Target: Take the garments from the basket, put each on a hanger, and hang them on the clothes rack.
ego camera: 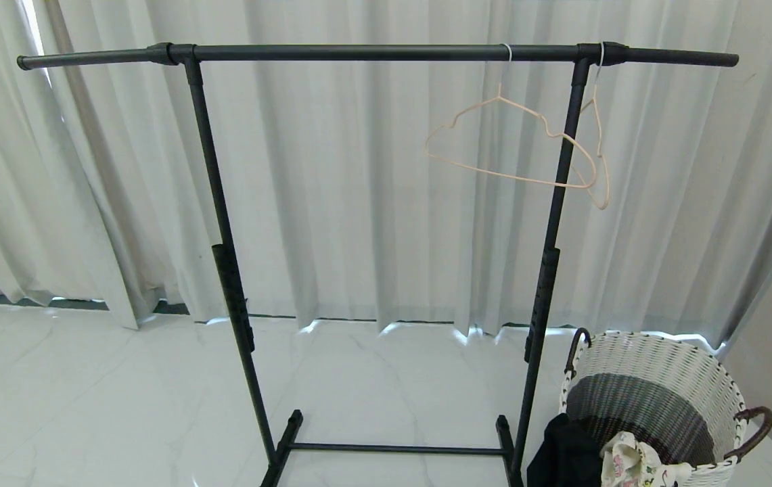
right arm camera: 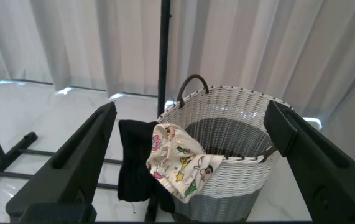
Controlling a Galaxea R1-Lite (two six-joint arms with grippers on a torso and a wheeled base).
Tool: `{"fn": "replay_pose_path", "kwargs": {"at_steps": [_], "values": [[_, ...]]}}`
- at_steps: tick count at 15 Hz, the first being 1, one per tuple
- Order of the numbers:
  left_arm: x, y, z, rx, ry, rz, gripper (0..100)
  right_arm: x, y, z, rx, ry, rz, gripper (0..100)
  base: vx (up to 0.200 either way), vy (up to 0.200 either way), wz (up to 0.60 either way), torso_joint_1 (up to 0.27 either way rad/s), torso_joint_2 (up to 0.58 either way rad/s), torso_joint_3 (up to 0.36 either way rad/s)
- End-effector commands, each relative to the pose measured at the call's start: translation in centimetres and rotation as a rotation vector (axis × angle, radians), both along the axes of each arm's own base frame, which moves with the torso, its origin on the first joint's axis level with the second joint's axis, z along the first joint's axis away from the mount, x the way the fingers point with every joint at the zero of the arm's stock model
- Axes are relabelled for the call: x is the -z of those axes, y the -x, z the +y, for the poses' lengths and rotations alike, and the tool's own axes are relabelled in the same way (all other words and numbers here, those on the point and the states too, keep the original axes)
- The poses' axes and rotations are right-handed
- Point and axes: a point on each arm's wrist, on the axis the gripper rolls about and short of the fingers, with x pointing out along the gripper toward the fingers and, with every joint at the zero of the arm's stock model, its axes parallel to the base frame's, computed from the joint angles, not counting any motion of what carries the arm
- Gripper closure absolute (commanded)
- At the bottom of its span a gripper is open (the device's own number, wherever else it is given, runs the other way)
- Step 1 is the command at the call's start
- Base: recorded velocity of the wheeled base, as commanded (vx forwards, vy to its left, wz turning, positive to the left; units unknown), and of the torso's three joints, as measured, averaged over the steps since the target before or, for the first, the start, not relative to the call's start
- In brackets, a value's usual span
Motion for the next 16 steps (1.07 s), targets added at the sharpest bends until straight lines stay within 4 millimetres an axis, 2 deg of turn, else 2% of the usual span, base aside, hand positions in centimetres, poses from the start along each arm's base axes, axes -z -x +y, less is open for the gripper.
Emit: {"fn": "replay_pose_path", "kwargs": {"at_steps": [1, 3, 6, 13, 14, 16], "values": [[0.0, 0.0, 0.0, -0.001, 0.003, 0.001, 0, 0.0, 0.0, 0.0, -0.002, 0.001, 0.0, 0, 0.0, 0.0, 0.0, 0.0, 0.0, 0.0], [0.0, 0.0, 0.0, -0.003, 0.012, 0.001, 0, 0.0, 0.0, 0.0, -0.002, 0.001, 0.0, 0, 0.0, 0.0, 0.0, 0.0, 0.0, 0.0], [0.0, 0.0, 0.0, -0.003, 0.014, 0.001, 0, 0.0, 0.0, 0.0, -0.002, 0.001, 0.0, 0, 0.2, 0.0, 0.0, 0.001, 0.01, 0.001], [0.0, 0.0, 0.0, -0.003, 0.011, 0.001, 0, 0.0, 0.0, 0.0, -0.003, -0.001, -0.003, 0, 0.0, 0.0, 0.0, 0.0, 0.0, 0.0], [0.0, 0.0, 0.0, -0.003, 0.011, 0.001, 0, -0.3, 0.0, 0.0, -0.008, -0.006, -0.018, 0, 0.0, 0.0, 0.0, 0.0, 0.0, 0.0], [0.0, 0.0, 0.0, -0.001, 0.006, 0.001, 0, -3.1, 1.0, -0.1, -0.047, -0.097, -0.096, 0, 0.0, 0.0, 0.0, 0.0, 0.0, 0.0]]}}
